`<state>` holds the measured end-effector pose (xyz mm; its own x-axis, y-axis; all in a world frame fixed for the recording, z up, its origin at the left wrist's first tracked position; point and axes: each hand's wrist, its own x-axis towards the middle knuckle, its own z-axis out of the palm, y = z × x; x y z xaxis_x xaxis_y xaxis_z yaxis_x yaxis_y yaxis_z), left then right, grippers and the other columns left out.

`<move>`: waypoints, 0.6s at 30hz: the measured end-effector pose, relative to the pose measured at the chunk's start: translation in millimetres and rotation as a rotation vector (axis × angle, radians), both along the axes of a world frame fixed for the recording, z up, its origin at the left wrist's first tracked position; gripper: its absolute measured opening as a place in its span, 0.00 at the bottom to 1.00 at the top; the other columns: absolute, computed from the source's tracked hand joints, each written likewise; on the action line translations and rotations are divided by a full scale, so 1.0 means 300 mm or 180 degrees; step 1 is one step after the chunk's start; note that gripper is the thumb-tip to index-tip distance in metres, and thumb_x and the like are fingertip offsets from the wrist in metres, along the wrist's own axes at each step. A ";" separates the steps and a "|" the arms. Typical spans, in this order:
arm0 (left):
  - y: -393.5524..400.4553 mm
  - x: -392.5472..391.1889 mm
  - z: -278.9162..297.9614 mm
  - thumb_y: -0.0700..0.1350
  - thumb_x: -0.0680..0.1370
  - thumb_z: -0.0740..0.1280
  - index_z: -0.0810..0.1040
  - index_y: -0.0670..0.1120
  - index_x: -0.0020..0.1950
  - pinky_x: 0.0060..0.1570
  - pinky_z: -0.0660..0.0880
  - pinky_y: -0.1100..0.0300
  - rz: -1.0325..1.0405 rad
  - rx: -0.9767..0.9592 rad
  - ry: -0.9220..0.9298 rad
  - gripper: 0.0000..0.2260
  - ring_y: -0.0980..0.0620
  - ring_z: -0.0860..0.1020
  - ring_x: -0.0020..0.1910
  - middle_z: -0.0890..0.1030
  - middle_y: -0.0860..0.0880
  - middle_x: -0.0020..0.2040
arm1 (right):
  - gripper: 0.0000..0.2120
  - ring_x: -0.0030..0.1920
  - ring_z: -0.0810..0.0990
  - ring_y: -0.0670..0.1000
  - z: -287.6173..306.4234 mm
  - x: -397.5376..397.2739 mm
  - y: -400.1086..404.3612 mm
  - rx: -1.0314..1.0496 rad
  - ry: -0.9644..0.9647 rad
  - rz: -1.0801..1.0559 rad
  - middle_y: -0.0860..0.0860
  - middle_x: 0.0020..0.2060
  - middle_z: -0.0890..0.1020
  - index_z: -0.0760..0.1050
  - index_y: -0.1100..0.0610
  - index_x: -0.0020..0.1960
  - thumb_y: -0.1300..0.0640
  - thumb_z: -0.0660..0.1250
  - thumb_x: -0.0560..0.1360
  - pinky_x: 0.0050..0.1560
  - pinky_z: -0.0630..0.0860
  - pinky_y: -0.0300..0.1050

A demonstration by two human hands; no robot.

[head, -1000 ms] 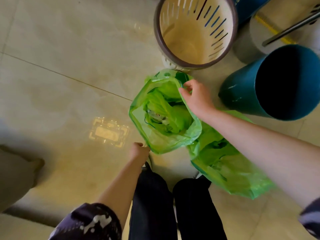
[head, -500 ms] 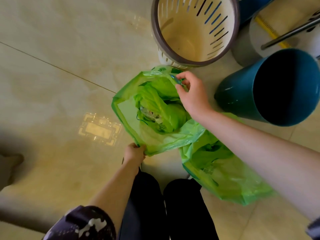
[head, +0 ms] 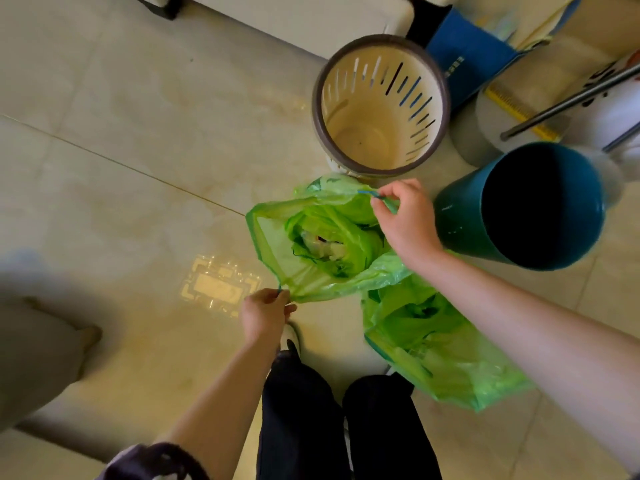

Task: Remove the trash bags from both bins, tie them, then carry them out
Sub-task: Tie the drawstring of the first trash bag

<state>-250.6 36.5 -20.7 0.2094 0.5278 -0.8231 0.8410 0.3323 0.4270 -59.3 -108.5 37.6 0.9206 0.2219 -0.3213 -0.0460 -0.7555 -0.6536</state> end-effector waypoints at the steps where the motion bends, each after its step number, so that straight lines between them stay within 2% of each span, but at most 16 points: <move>1: 0.001 0.010 0.027 0.39 0.76 0.69 0.82 0.39 0.49 0.44 0.80 0.55 -0.0049 0.0096 -0.0030 0.05 0.48 0.82 0.36 0.84 0.42 0.38 | 0.05 0.48 0.73 0.46 0.022 0.001 -0.005 0.0009 0.0011 -0.0002 0.50 0.50 0.73 0.77 0.58 0.50 0.57 0.66 0.76 0.44 0.66 0.27; 4: -0.007 0.044 0.106 0.42 0.75 0.70 0.84 0.40 0.49 0.47 0.78 0.55 -0.0227 0.0303 -0.0133 0.07 0.48 0.80 0.40 0.84 0.43 0.41 | 0.06 0.49 0.74 0.47 0.084 0.003 -0.022 0.0034 0.0010 0.0005 0.50 0.49 0.75 0.77 0.59 0.50 0.58 0.66 0.76 0.48 0.67 0.32; 7: -0.022 0.081 0.180 0.44 0.75 0.70 0.84 0.41 0.49 0.50 0.77 0.54 -0.0245 0.0331 -0.0276 0.07 0.47 0.81 0.43 0.85 0.45 0.42 | 0.06 0.49 0.75 0.47 0.140 0.003 -0.040 0.0149 0.0096 -0.0048 0.51 0.48 0.79 0.76 0.58 0.51 0.58 0.65 0.76 0.44 0.68 0.33; 13: -0.030 0.146 0.331 0.45 0.75 0.70 0.83 0.44 0.47 0.45 0.75 0.59 -0.0164 0.0388 -0.0620 0.05 0.51 0.81 0.43 0.84 0.48 0.42 | 0.02 0.45 0.80 0.52 0.247 0.009 -0.070 0.0582 0.0075 -0.0250 0.51 0.41 0.81 0.74 0.54 0.47 0.57 0.65 0.76 0.47 0.77 0.48; 15: -0.036 0.171 0.393 0.44 0.76 0.69 0.83 0.44 0.46 0.46 0.76 0.60 -0.0134 0.0361 -0.0765 0.05 0.51 0.81 0.44 0.84 0.49 0.42 | 0.02 0.42 0.78 0.49 0.293 0.016 -0.073 0.0680 -0.0053 -0.0219 0.49 0.39 0.79 0.73 0.55 0.48 0.57 0.64 0.77 0.44 0.76 0.42; 18: -0.066 0.219 0.522 0.41 0.77 0.67 0.84 0.44 0.42 0.52 0.78 0.57 0.0235 0.0052 -0.1326 0.07 0.51 0.82 0.47 0.85 0.47 0.43 | 0.02 0.38 0.75 0.43 0.380 0.014 -0.071 0.0896 -0.0243 -0.0095 0.47 0.38 0.78 0.73 0.56 0.50 0.58 0.63 0.78 0.38 0.72 0.31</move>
<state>-184.9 16.8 136.0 0.4837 0.5661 -0.6675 0.5696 0.3755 0.7311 -55.1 -129.9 151.5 0.9472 0.2651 -0.1804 -0.0080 -0.5429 -0.8397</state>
